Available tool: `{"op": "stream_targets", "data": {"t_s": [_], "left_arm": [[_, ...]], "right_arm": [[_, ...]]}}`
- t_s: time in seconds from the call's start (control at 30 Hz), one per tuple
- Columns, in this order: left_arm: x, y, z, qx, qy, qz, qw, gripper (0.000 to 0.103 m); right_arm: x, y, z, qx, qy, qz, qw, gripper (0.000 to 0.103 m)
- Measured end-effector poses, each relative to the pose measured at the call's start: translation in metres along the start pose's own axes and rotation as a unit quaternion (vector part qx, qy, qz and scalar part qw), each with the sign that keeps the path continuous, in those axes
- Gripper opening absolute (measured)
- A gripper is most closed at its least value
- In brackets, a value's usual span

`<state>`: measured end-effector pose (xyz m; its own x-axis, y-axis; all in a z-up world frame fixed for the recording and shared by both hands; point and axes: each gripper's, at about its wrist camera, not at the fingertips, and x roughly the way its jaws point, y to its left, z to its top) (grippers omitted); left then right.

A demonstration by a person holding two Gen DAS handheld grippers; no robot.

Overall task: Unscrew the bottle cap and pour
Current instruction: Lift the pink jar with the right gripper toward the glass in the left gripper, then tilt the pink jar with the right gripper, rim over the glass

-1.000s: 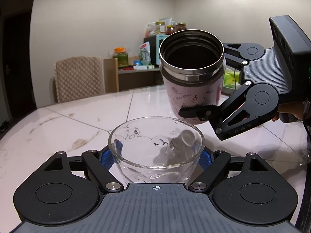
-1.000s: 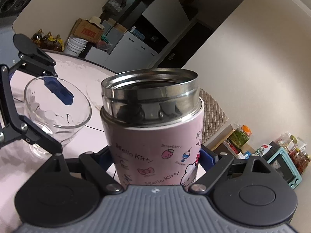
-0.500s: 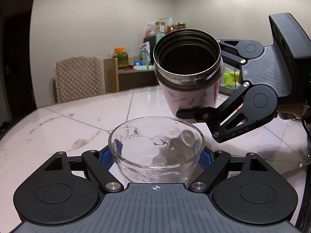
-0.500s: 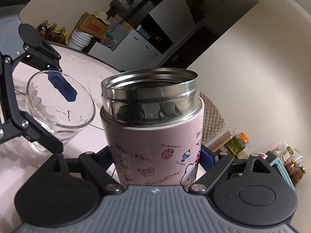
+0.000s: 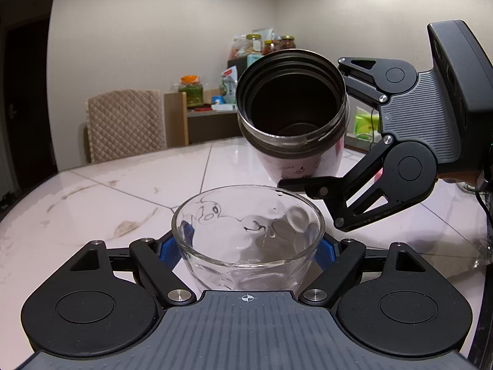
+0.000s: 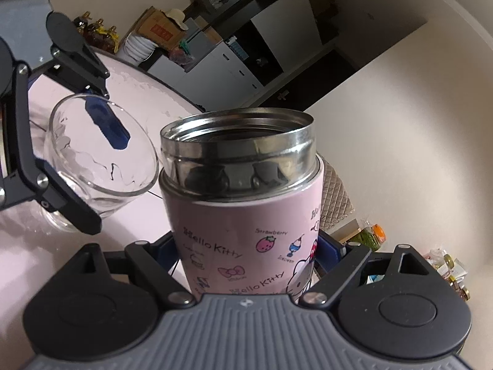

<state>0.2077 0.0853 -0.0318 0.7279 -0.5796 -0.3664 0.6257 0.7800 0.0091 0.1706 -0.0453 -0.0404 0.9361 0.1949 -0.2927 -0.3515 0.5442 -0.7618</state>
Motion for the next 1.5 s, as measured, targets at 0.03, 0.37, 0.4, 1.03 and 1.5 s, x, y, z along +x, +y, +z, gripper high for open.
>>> {"op": "stream_targets", "data": {"t_s": [0.03,0.37,0.4,1.03,1.5], "left_arm": [[0.0,0.0,0.0,0.0,0.0,0.0,1.0,0.086],[-0.001,-0.003,-0.001,-0.001,0.0,0.0,1.0,0.086],[-0.001,-0.002,-0.001,-0.002,0.0,0.0,1.0,0.086],[-0.002,-0.004,0.0,-0.003,0.001,0.0,1.0,0.086],[-0.003,-0.006,0.0,-0.003,0.001,0.0,1.0,0.086]], "right_arm": [[0.0,0.001,0.0,-0.004,0.0,-0.001,1.0,0.088],[0.003,0.013,-0.002,-0.05,-0.004,-0.016,0.999,0.088],[0.003,0.014,-0.001,-0.052,-0.005,-0.017,0.998,0.088],[0.002,0.031,-0.001,-0.11,-0.01,-0.033,0.993,0.088],[0.001,0.041,-0.003,-0.151,-0.01,-0.049,0.987,0.089]]}}
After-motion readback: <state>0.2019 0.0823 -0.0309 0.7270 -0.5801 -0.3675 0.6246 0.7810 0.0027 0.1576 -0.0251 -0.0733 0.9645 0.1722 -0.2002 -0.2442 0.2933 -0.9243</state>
